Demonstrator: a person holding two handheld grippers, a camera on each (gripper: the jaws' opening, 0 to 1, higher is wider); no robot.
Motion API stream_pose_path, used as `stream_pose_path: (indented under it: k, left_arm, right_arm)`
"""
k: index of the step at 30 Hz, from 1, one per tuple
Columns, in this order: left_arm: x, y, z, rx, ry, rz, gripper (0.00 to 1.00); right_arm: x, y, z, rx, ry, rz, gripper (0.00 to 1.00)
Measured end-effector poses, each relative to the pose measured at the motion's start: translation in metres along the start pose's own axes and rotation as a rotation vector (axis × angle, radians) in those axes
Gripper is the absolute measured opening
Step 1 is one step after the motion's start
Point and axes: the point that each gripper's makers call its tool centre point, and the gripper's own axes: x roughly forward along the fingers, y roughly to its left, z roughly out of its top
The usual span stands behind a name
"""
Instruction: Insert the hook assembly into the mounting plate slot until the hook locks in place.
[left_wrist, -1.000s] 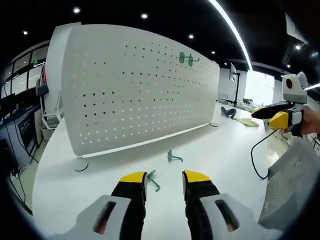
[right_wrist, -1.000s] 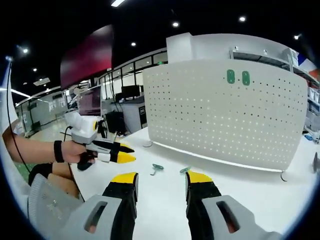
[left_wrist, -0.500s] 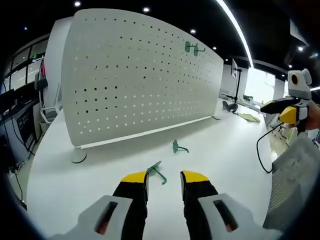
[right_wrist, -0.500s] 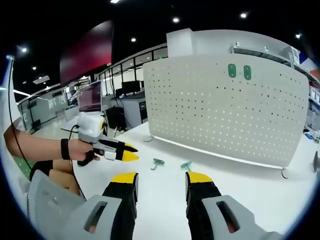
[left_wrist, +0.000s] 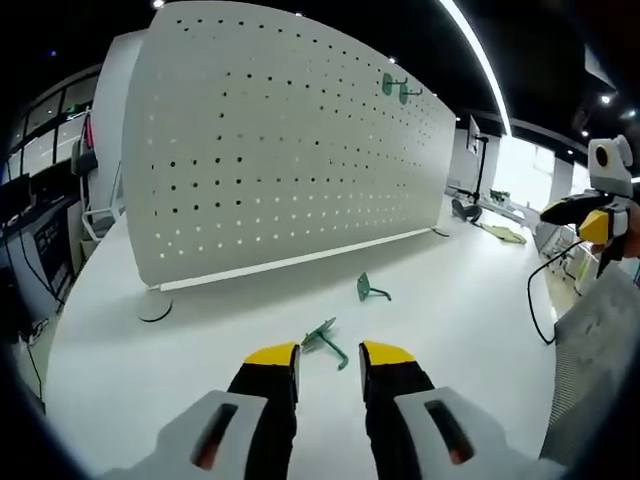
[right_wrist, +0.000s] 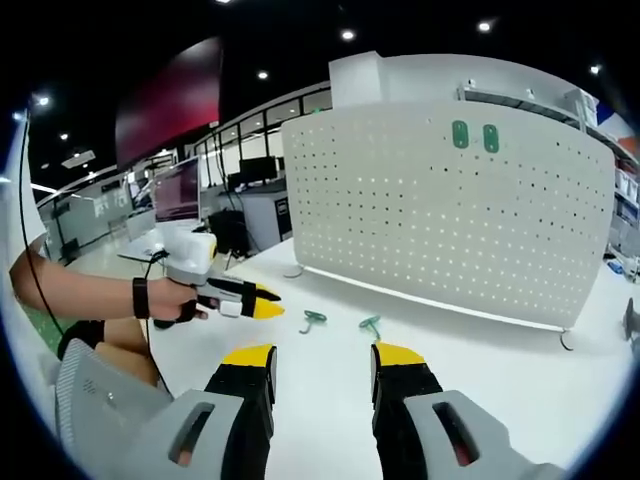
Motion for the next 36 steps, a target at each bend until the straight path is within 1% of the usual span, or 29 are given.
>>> stream_pose_path:
  k: [3, 6, 15, 17, 19, 24, 27, 28, 31, 33, 35, 36]
  left_arm:
    - [0.008, 0.004, -0.004, 0.001, 0.008, -0.007, 0.23]
    - [0.01, 0.003, -0.004, -0.007, 0.006, -0.01, 0.24]
    - [0.025, 0.008, -0.008, -0.007, 0.014, -0.014, 0.21]
    - [0.03, 0.008, -0.008, -0.013, 0.01, -0.025, 0.21]
    - [0.033, 0.009, -0.01, -0.013, 0.02, -0.026, 0.21]
    - [0.037, 0.009, -0.013, -0.015, 0.027, -0.029, 0.2]
    - [0.04, 0.01, -0.015, -0.01, 0.034, -0.031, 0.2]
    - [0.041, 0.01, -0.016, -0.02, 0.034, -0.034, 0.2]
    - [0.043, 0.014, -0.017, -0.007, 0.035, -0.019, 0.19]
    - [0.045, 0.013, -0.016, -0.015, 0.03, -0.033, 0.19]
    - [0.047, 0.016, -0.019, 0.006, 0.049, -0.024, 0.18]
    - [0.049, 0.016, -0.019, 0.009, 0.047, -0.03, 0.17]
  right_arm:
    - [0.002, 0.0, 0.0, 0.002, 0.001, -0.003, 0.38]
    - [0.002, -0.001, -0.002, 0.005, 0.008, -0.008, 0.38]
    - [-0.001, -0.006, -0.007, 0.018, 0.021, -0.023, 0.38]
    - [0.0, -0.008, -0.009, 0.022, 0.026, -0.025, 0.38]
    - [0.001, -0.008, -0.011, 0.024, 0.031, -0.025, 0.38]
    - [0.001, -0.009, -0.012, 0.037, 0.032, -0.034, 0.38]
    - [0.001, -0.009, -0.017, 0.04, 0.044, -0.034, 0.38]
    - [0.001, -0.008, -0.018, 0.041, 0.049, -0.033, 0.38]
    - [0.001, -0.009, -0.02, 0.047, 0.053, -0.037, 0.38]
    - [0.001, -0.01, -0.021, 0.049, 0.057, -0.04, 0.38]
    - [0.001, -0.01, -0.021, 0.051, 0.058, -0.038, 0.38]
    - [0.001, -0.01, -0.022, 0.051, 0.063, -0.037, 0.38]
